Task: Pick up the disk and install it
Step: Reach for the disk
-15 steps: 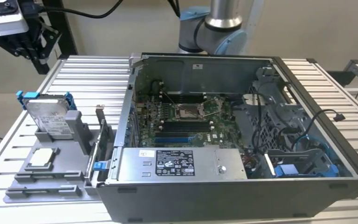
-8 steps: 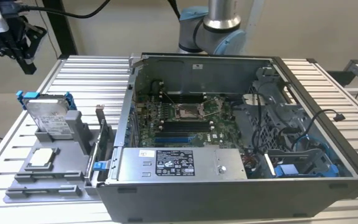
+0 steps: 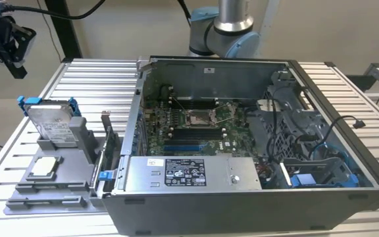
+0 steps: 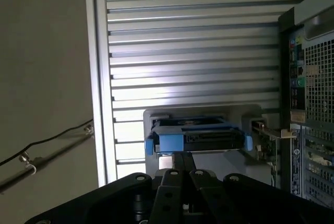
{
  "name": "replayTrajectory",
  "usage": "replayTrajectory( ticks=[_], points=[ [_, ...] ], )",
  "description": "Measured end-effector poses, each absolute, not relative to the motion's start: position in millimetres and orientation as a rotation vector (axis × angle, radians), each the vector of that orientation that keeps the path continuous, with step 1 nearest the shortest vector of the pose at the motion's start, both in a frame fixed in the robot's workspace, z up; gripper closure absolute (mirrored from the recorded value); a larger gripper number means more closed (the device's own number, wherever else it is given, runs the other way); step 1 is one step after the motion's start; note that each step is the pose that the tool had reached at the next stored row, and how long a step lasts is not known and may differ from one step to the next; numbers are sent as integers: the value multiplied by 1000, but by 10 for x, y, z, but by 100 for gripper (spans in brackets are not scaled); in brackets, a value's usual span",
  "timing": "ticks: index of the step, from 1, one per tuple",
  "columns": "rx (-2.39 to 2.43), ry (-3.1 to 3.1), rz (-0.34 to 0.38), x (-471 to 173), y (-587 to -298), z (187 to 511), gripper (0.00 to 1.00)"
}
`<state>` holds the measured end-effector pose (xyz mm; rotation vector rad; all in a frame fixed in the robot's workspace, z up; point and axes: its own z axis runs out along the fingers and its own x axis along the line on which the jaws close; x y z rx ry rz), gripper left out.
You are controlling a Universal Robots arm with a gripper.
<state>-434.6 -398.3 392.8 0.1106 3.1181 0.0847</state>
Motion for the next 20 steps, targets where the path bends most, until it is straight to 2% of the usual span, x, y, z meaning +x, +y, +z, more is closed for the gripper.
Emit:
replayTrajectory(
  ticks=[20],
  points=[
    [35, 3121, 85, -4362, -3979, 3928, 100]
  ],
)
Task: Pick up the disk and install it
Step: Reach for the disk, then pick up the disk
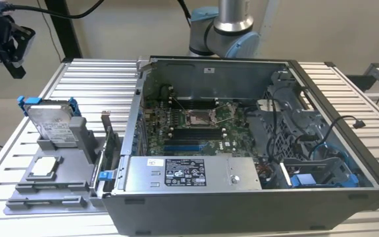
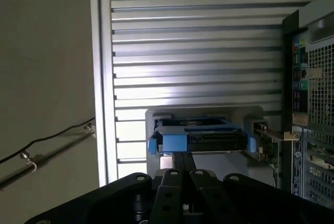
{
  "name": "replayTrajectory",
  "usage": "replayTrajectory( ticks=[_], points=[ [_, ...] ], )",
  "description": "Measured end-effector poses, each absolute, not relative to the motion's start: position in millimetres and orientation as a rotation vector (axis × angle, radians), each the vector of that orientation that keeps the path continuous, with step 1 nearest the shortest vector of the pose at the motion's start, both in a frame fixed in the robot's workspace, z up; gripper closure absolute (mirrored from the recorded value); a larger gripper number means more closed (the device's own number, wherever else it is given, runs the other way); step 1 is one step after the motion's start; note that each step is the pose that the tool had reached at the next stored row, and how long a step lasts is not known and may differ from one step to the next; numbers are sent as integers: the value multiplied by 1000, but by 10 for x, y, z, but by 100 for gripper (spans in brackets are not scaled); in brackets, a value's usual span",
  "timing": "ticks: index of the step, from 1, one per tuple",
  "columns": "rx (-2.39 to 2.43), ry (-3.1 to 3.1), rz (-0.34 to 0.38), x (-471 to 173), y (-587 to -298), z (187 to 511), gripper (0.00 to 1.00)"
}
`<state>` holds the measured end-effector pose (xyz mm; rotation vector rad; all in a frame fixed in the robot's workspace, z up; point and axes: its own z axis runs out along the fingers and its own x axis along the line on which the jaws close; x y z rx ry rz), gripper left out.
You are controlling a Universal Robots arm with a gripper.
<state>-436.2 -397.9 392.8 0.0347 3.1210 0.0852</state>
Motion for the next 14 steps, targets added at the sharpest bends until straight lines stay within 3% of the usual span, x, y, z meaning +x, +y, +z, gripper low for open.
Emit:
replayTrajectory(
  ticks=[14],
  points=[
    [-329, 3113, 62, -4366, -3979, 3929, 100]
  ],
)
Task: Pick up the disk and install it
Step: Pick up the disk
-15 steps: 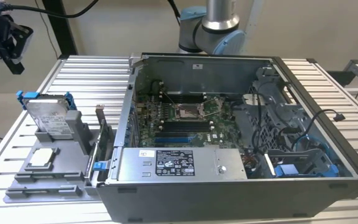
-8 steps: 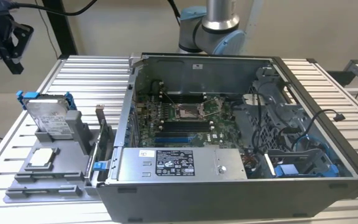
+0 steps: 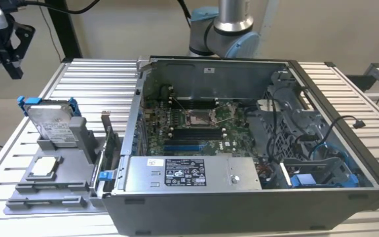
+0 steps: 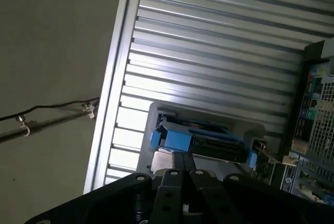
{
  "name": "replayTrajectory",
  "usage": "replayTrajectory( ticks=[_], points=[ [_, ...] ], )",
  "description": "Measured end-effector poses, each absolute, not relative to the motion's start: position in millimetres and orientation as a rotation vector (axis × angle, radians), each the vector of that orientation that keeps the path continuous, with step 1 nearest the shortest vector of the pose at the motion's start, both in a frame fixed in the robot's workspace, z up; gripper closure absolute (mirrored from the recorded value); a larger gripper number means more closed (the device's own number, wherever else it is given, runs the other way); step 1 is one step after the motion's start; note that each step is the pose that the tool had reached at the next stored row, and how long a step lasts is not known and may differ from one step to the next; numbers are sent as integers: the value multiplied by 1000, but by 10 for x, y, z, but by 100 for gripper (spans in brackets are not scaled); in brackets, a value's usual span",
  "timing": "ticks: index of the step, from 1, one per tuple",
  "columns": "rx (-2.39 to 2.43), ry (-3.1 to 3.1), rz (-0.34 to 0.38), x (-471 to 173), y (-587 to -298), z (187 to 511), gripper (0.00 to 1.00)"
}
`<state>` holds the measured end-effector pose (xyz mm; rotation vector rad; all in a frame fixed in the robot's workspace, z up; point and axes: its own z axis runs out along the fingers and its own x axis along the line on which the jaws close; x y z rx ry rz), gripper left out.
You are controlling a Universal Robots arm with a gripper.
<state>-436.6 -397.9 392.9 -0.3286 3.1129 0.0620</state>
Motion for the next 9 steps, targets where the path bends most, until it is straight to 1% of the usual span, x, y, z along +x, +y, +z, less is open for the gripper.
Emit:
replayTrajectory(
  ticks=[9],
  points=[
    [-582, 3079, 50, -4368, -3979, 3929, 100]
  ],
)
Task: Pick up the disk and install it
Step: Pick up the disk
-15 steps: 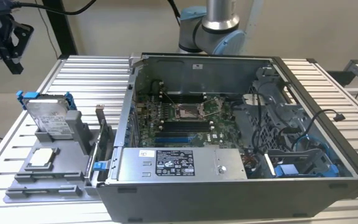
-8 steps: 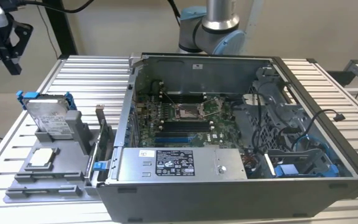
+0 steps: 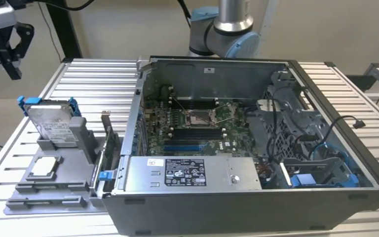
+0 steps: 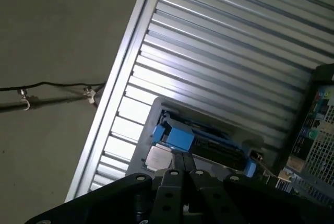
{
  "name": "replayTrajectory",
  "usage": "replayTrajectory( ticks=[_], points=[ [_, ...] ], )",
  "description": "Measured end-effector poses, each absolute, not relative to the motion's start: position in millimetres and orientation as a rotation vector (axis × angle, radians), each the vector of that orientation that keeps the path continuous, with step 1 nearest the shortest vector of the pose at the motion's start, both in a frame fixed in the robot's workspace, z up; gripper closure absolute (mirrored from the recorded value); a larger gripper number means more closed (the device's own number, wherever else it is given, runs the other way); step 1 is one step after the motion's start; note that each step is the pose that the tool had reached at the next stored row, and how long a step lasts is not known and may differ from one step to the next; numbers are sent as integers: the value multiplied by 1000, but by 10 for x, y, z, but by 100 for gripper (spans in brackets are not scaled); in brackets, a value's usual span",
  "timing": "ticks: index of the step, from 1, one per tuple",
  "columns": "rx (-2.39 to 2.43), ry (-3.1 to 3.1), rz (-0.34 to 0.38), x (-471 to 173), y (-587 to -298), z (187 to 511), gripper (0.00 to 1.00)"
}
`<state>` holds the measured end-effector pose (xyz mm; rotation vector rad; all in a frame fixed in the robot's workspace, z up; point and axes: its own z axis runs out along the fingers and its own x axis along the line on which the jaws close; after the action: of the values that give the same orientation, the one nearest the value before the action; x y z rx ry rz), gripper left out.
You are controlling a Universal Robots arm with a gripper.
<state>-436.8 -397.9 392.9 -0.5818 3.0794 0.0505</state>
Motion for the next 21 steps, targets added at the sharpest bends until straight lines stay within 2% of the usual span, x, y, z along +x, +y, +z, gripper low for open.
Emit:
replayTrajectory(
  ticks=[21],
  points=[
    [-1156, 2918, 52, -4368, -3979, 3920, 100]
  ],
)
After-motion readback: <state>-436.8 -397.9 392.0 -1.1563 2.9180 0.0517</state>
